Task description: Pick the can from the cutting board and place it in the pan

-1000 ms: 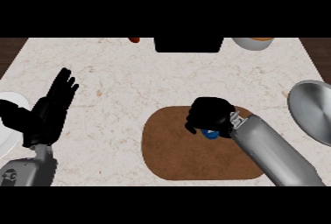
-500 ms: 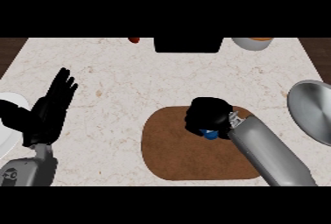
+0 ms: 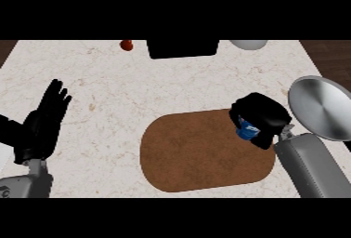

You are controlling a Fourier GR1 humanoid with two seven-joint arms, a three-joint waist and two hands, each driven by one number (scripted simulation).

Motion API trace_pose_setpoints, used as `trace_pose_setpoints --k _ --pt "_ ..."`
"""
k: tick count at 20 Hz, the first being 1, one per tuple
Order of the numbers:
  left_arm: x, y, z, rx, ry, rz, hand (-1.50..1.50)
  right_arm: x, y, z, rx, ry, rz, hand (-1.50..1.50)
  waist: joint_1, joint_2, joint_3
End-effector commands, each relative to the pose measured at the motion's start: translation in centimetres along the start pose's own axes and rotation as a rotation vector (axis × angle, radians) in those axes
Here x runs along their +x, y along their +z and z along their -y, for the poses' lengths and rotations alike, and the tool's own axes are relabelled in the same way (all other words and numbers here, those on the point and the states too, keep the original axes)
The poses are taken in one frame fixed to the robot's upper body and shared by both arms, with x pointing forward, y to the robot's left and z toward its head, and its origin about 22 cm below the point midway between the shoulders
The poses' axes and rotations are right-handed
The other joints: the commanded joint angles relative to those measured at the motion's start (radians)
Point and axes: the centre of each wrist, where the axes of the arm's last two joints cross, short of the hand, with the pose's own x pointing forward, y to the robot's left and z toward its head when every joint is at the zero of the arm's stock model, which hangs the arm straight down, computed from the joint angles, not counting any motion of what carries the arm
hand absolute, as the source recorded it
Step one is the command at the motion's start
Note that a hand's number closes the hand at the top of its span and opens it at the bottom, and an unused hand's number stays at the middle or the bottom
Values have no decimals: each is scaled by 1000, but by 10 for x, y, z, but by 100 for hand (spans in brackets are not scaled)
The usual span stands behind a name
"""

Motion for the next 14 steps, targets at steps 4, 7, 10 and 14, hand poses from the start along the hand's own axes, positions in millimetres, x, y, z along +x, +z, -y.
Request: trace_pose_setpoints --k 4,7,10,14 --pt "-5 11 -10 29 -2 -12 0 2 69 26 -360 10 -408 150 -20 -15 -2" --pt "-2 13 -15 10 -6 -6 0 22 103 60 -488 51 -450 150 1 -9 -3" --pt "9 9 -15 -9 6 -3 0 48 145 77 -522 43 -481 150 23 1 -2" --pt "9 0 11 -58 -13 31 0 50 182 84 -564 -6 -572 150 65 18 0"
